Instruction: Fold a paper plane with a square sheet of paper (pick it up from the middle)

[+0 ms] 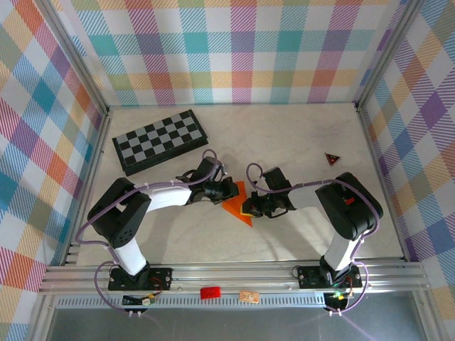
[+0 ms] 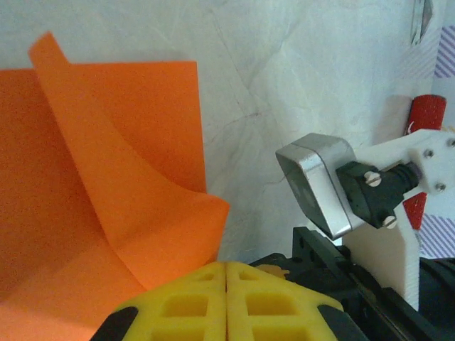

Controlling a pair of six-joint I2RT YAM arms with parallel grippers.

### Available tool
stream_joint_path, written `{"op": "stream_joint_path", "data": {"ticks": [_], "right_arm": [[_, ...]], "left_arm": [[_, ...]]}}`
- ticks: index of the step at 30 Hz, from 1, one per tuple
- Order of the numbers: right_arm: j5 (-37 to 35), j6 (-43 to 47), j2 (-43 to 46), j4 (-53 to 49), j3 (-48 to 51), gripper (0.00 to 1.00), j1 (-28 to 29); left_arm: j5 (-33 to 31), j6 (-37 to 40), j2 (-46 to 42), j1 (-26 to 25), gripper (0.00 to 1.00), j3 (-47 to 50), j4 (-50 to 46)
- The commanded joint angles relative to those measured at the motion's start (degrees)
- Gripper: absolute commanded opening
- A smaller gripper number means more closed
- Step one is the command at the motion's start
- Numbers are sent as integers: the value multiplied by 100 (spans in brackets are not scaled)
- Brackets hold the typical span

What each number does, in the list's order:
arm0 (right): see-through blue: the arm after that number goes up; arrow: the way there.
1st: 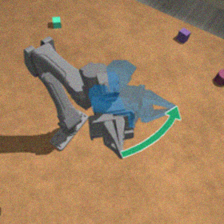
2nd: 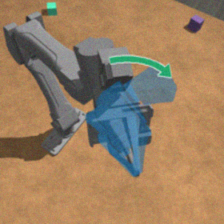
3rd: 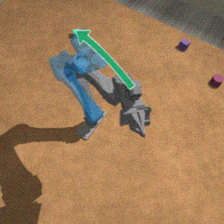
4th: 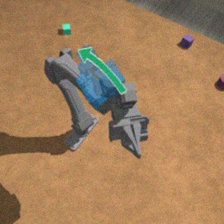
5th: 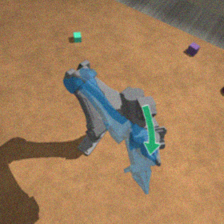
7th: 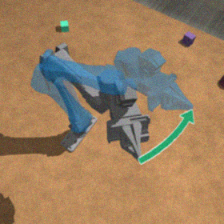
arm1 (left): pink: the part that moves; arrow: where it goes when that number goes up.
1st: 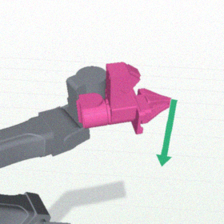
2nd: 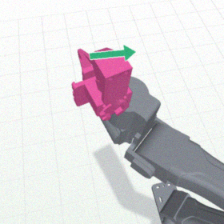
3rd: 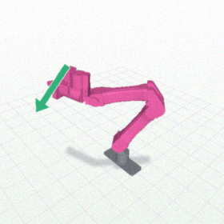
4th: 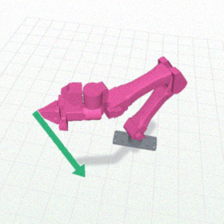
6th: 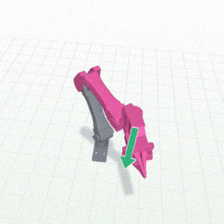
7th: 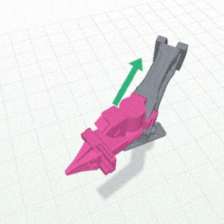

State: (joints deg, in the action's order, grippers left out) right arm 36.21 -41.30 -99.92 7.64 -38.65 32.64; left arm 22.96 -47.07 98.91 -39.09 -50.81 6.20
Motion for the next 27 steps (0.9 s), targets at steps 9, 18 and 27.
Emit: {"op": "stream_joint_path", "data": {"ticks": [9,18,27], "right_arm": [[-206,98,-212,-719,265,0,-64],[-211,96,-289,-597,473,0,-65],[-193,139,-313,-527,543,0,-65]], "left_arm": [[-342,-280,802,-110,8,-91,-117],[-1092,-268,805,162,8,-259,-712],[-1100,-193,899,457,9,-566,-763]]}}
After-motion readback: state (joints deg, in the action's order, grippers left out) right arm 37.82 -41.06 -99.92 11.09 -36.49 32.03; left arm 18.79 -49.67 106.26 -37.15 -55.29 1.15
